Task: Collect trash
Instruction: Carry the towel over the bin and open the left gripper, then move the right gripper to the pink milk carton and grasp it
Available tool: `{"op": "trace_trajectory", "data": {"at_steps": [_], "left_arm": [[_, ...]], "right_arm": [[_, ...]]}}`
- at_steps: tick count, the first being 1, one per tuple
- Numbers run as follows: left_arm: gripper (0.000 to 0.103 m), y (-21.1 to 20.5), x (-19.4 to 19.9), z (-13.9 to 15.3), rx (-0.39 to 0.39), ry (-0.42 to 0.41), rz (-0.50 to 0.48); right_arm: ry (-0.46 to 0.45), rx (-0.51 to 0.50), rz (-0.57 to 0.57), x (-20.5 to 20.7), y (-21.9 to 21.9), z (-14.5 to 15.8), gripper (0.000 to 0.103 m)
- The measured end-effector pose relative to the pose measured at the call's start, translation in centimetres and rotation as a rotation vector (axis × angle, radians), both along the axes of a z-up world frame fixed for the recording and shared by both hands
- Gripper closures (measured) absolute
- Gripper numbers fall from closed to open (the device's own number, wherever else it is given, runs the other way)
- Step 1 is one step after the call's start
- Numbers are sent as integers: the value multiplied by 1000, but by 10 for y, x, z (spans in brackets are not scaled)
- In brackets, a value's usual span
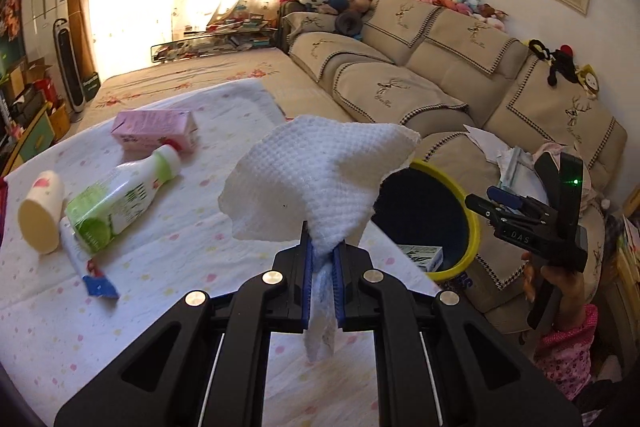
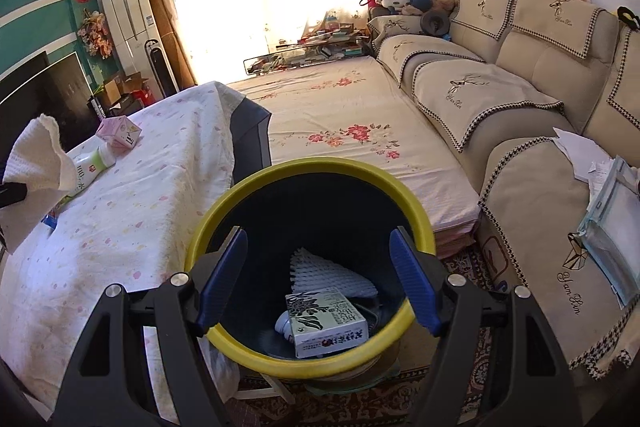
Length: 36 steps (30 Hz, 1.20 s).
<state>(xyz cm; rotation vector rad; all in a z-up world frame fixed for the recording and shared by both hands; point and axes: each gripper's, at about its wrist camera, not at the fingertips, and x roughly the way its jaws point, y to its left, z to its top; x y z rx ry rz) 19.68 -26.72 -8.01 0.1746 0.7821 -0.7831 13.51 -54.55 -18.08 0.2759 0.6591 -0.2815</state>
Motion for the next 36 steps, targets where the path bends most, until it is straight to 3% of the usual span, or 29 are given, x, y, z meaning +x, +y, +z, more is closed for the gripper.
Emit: {"op": "trace_trajectory", "data": {"at_steps": [10,18,22,23,25,30,36], "left_arm": [[94,-119,5,-18,5,67,-175],[90,-183,10,-52,50,118,-226],[60,-197,13,-66,74,130,-219],[52,-200,13,-69,78,133,-219],[46,-203,15,-72,85,136,-212],[45,-193,14,-67,72,135,-198],[40,-131,6,-46,18,121,-137]], "right_arm": [[-6,0,-89,-33,-39,1,33],[5,13,-115,-43,-56,-8,33],[11,20,-119,-43,-58,-10,33],[11,21,-120,-43,-58,-11,33],[13,20,-118,-42,-58,-11,33],[13,20,-108,-40,-56,-11,33],[16,21,-50,-25,-36,-9,33]]}}
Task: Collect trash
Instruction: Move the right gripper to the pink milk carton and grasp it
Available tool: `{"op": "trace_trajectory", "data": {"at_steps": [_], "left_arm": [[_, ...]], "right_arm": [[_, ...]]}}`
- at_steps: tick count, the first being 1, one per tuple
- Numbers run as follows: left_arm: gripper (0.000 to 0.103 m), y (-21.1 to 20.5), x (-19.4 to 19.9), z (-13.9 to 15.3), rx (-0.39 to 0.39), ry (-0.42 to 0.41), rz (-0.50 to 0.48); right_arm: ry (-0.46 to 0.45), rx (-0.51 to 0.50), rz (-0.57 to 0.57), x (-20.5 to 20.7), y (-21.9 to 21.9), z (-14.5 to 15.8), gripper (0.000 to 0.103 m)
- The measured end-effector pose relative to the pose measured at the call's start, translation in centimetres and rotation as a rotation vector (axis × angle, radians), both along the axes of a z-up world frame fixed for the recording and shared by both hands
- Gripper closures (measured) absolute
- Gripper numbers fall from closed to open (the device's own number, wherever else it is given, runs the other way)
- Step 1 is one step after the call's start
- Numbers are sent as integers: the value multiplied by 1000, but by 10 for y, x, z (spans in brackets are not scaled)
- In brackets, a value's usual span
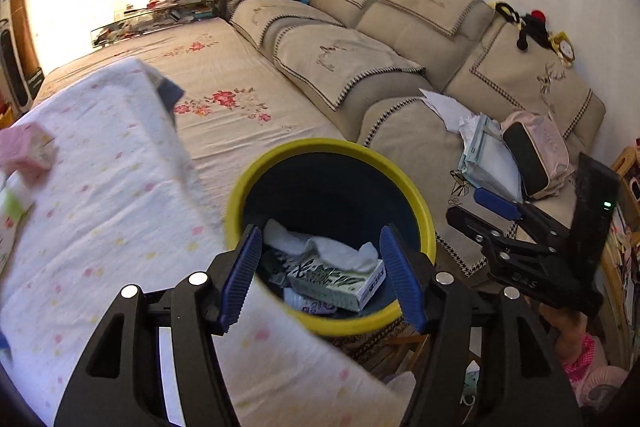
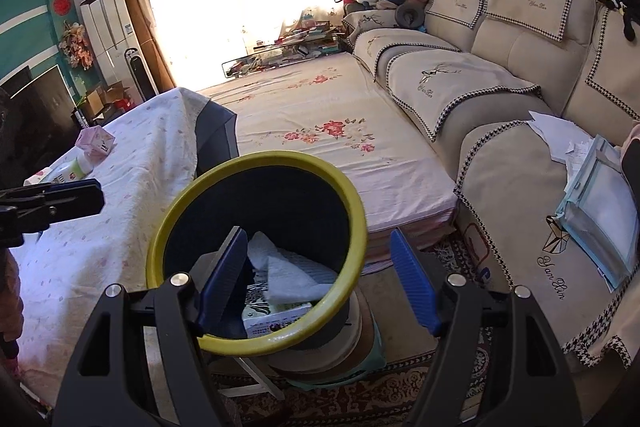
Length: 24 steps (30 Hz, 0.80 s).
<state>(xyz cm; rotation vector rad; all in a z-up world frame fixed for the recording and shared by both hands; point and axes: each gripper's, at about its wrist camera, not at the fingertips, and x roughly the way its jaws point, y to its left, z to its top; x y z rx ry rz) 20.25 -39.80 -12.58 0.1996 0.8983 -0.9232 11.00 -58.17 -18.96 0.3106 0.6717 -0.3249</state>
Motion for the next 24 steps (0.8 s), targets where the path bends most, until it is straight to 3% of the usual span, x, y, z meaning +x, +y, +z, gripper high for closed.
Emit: {"op": "trace_trajectory", "data": {"at_steps": [8,15,24], "left_arm": [[33,133,-16,28,-35,-59,206],[29,246,-16,40,-58,-112,407],[28,326,-2,38,-96,-110,522]], "right_arm": [[-6,-12,174,50,62,13,33],[-37,-66,358,108,139,48,33],[-64,-118,537,206,222,81,33]]}}
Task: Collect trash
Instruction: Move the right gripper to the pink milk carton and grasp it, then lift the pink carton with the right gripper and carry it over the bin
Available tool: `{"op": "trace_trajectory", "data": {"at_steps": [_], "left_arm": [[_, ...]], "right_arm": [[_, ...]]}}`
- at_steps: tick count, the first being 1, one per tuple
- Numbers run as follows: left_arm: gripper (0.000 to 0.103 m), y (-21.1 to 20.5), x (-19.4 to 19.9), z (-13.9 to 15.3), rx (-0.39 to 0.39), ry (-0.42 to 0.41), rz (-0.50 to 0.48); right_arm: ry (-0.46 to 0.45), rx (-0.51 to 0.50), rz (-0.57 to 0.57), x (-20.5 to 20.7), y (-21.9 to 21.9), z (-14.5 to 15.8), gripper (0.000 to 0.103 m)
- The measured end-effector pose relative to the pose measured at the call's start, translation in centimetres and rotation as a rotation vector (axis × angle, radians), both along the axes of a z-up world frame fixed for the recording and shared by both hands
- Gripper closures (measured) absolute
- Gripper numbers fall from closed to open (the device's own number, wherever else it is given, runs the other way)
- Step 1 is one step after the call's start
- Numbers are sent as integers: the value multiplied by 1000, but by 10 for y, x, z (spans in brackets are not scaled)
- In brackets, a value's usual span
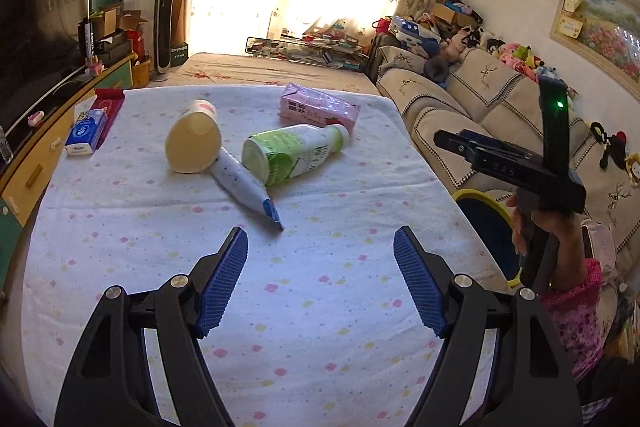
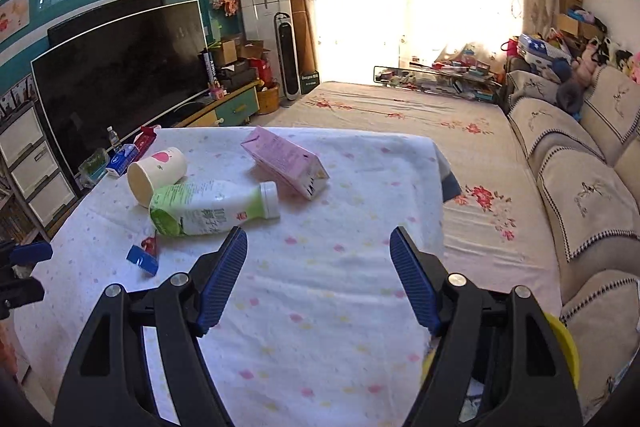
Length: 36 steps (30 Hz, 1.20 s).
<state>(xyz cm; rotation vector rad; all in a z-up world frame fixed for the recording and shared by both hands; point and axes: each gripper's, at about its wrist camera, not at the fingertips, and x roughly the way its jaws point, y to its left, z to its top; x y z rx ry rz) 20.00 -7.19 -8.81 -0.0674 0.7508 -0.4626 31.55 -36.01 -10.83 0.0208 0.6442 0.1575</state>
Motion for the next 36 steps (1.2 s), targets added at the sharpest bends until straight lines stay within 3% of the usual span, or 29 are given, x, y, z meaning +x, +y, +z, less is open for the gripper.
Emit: {"op": "trace_trajectory", "data": {"at_steps": [6,14,25,29,33,36], "left_arm": [[28,16,8,2,-26,3,41],[28,28,27,-4,-31,29,78],[28,27,54,-20,-31,70,95],[28,25,58,-24,-30,81,96],[28,23,60,-27,-29,88,93],[28,21,57,-25,-27,87,92]], "right_arm": [[1,-103,72,70,40,0,33],[57,-199,158,145,67,-25,33],[163,-268,215,199,74,-60,33],[201,-238,236,207,72,-67,33],[234,-203,258,208,72,-71,55],[232,-187,247,202,71,-68,65]]}}
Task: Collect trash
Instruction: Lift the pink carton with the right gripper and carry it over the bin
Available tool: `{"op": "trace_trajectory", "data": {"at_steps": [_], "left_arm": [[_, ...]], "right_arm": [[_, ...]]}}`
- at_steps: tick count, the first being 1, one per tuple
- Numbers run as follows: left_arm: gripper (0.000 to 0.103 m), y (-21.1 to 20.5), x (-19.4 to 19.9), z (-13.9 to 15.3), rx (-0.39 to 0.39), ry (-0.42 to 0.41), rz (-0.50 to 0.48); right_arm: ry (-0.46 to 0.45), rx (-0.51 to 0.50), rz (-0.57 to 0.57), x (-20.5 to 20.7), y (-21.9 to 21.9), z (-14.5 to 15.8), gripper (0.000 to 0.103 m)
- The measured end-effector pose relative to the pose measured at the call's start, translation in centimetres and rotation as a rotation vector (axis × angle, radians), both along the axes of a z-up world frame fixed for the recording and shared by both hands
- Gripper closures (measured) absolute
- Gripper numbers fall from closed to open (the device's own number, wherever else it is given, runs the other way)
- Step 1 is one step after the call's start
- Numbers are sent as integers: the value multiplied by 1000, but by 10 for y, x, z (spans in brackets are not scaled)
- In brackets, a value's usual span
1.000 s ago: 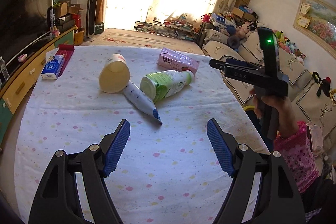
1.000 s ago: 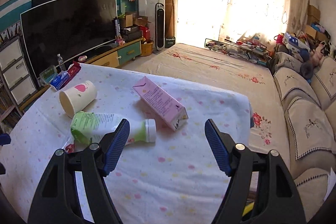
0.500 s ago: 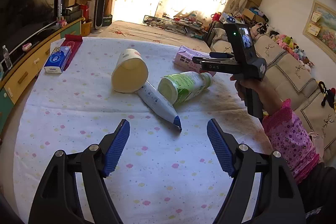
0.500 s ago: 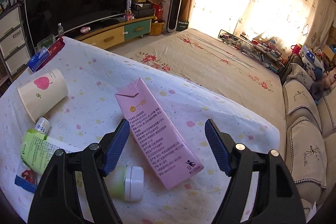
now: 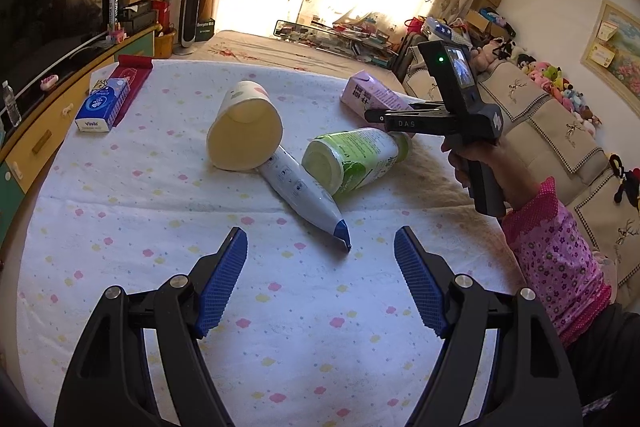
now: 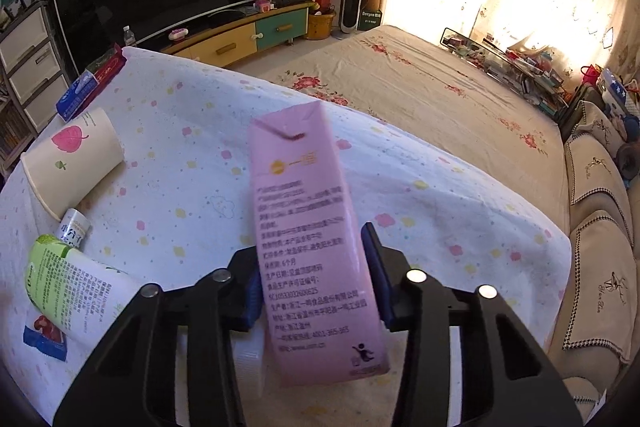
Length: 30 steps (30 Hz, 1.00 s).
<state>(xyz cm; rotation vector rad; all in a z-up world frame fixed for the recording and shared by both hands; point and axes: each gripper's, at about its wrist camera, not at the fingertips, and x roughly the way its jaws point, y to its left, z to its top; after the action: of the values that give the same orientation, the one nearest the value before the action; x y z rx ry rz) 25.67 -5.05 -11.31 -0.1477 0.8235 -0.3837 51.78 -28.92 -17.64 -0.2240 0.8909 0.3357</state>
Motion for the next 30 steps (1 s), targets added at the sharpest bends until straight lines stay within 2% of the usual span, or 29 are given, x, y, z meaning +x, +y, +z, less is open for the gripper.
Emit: {"op": "trace_trajectory", "data": {"at_steps": [9,18,24,30], "left_arm": [[28,-1,-24,16,-2,-45,-7],[28,-13,-68,31,-12,-96,-51],[26,-16,-98,39,-8,-128,-59],[26,-15,-113,39,6,-134,-48]], "right_arm": [[-52,82,-86,-45,-23,31,67],[-125,149,-187,-145,-69,57,66],[-148,149,-338,-224,-127,50,66],[-102,122,-539,-278,-203,16,66]]}}
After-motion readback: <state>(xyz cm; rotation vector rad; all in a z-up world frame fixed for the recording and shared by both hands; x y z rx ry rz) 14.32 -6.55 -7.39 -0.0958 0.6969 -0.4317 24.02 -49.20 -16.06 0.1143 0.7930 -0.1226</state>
